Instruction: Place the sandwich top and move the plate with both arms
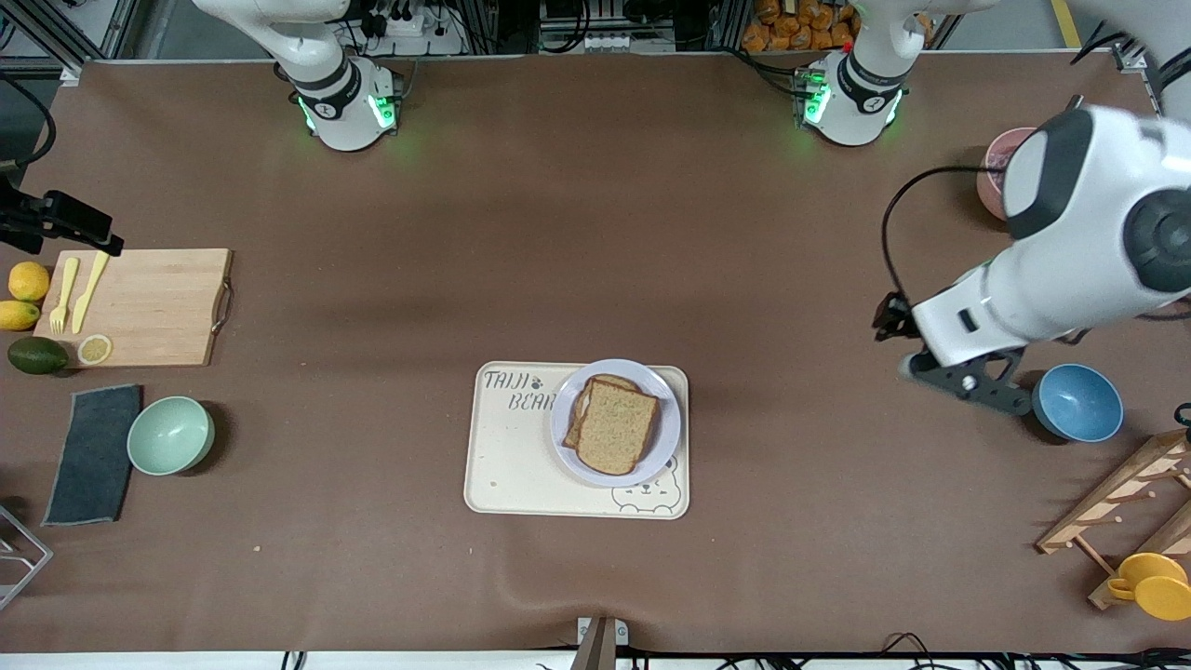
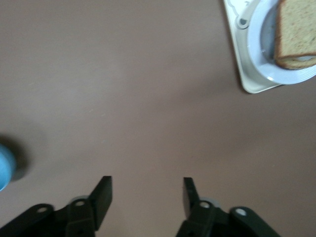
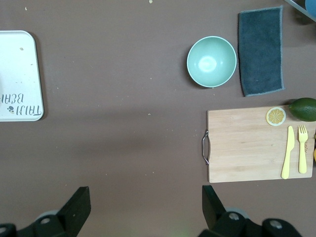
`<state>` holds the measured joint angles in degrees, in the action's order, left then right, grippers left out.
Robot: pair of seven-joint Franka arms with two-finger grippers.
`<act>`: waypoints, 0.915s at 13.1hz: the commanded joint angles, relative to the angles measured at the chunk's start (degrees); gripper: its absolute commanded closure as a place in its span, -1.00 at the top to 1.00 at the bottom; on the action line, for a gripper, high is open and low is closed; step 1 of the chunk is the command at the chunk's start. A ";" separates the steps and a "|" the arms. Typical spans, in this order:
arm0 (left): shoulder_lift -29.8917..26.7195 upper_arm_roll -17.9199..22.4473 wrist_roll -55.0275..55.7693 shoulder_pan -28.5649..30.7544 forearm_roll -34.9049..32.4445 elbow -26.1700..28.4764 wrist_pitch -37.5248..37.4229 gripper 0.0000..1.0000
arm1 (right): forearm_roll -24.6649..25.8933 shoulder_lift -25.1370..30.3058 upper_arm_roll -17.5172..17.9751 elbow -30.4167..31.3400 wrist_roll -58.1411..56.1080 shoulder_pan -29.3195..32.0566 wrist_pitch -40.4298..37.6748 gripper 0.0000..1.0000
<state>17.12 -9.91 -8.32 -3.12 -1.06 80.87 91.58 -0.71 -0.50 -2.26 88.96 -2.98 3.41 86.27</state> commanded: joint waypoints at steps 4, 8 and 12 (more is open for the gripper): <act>-7.88 0.07 -0.73 2.06 -4.12 1.40 -8.33 1.00 | 0.36 -0.29 -0.11 -1.07 -0.36 -0.16 -0.40 1.00; -9.38 0.24 -0.91 2.77 -3.95 0.79 -8.52 1.00 | 0.36 -0.29 -0.11 -1.07 -0.36 -0.16 -0.57 1.00; -12.45 3.58 -0.03 2.94 -3.25 2.10 -8.52 1.00 | 0.36 -0.29 -0.11 -1.07 -0.44 -0.07 -0.49 1.00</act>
<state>7.03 -7.22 -8.61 -0.54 -3.86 81.11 83.18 -0.71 -0.50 -2.27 88.88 -2.98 3.41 86.27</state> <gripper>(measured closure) 0.000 0.000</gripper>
